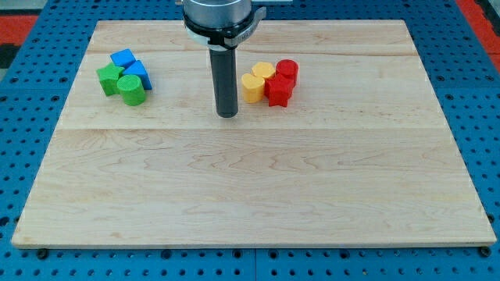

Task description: Slide the group of blocks towards the center

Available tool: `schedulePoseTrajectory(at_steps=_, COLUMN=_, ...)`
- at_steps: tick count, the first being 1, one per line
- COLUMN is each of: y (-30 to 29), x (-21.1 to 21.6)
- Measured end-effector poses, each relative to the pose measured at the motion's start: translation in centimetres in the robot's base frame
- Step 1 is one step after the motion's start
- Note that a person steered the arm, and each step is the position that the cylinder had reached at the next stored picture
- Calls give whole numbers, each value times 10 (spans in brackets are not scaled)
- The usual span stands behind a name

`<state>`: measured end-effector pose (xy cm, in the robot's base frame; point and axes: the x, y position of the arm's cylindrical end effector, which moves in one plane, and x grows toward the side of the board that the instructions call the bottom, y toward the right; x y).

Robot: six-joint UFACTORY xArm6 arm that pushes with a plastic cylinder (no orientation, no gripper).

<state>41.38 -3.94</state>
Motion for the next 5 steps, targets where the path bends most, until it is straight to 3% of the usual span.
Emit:
schedulePoseTrajectory(at_steps=2, y=-20, x=26)
schedulePoseTrajectory(at_steps=3, y=-67, x=27)
schedulePoseTrajectory(at_steps=5, y=-197, x=-11)
